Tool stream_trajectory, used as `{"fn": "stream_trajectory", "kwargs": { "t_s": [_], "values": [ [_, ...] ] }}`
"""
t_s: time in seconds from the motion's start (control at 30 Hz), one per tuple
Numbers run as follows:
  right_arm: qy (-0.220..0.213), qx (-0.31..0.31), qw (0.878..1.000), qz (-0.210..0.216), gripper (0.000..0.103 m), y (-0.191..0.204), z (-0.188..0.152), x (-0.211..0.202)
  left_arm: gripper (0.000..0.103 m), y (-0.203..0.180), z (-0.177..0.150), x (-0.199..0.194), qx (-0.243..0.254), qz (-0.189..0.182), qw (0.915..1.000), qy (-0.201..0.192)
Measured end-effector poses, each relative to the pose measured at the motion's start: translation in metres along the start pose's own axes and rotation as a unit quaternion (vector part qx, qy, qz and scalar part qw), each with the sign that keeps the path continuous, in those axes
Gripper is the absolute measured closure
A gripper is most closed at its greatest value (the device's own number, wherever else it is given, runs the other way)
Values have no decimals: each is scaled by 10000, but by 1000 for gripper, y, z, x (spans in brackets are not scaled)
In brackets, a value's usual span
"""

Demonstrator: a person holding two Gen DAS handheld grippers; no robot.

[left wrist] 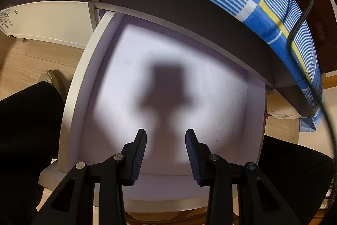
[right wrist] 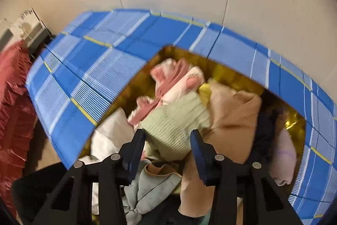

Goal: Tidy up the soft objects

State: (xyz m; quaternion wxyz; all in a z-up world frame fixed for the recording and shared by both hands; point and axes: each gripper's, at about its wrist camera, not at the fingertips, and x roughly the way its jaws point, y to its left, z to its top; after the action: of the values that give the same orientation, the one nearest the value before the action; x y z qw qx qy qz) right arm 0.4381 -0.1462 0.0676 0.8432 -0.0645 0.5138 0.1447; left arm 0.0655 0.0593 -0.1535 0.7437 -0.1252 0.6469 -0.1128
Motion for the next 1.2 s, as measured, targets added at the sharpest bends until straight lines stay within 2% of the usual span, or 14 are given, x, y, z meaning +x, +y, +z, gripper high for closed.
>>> {"fn": "stream_trajectory", "kwargs": {
  "t_s": [0.13, 0.3, 0.4, 0.43, 0.57, 0.63, 0.7, 0.77, 0.83, 1.0, 1.07, 1.1, 1.13, 1.2],
  "values": [
    [-28, 285, 9987, -422, 60, -12, 3, 21, 65, -2, 1, -2, 6, 6, 10000, -55],
    [-233, 328, 9991, 153, 57, -8, -12, 4, 65, -3, 1, -5, 28, 11, 9999, -129],
    [-721, 632, 9944, 447, 52, -16, -33, -31, 65, -2, 3, -12, -16, 14, 9997, -252],
    [-858, 731, 9930, 355, 47, -21, -40, -41, 65, -2, 4, -15, -43, 11, 9995, -321],
    [-1329, 1150, 9831, -505, 46, -52, -69, -70, 65, 4, 3, -33, -139, 130, 9973, -704],
    [-1297, 1431, 9777, -831, 46, -71, -79, -71, 65, 7, 3, -41, -214, 148, 9957, -891],
    [-1044, 1681, 9761, -904, 46, -88, -86, -59, 65, 10, 2, -48, -249, 110, 9943, -1033],
    [-782, 1741, 9788, -747, 46, -94, -86, -41, 65, 8, 3, -53, -217, 52, 9933, -1136],
    [-555, 1825, 9810, -353, 46, -93, -86, -20, 65, 3, 2, -60, -77, 110, 9921, -1251],
    [-757, 1143, 9894, -480, 45, -56, -93, -26, 65, -14, 3, -76, 346, 356, 9869, -1533],
    [-1005, 993, 9869, -776, 32, -42, -104, -47, 65, -18, 4, -83, 384, 397, 9847, -1652],
    [-1103, 958, 9857, -843, 20, -38, -108, -54, 65, -21, 4, -86, 404, 427, 9835, -1708],
    [-1279, 906, 9831, -943, 12, -32, -115, -65, 65, -25, 4, -90, 456, 478, 9818, -1779],
    [-1515, 782, 9803, -997, 8, -19, -127, -84, 65, -36, -2, -96, 637, 616, 9773, -1925]
  ]
}}
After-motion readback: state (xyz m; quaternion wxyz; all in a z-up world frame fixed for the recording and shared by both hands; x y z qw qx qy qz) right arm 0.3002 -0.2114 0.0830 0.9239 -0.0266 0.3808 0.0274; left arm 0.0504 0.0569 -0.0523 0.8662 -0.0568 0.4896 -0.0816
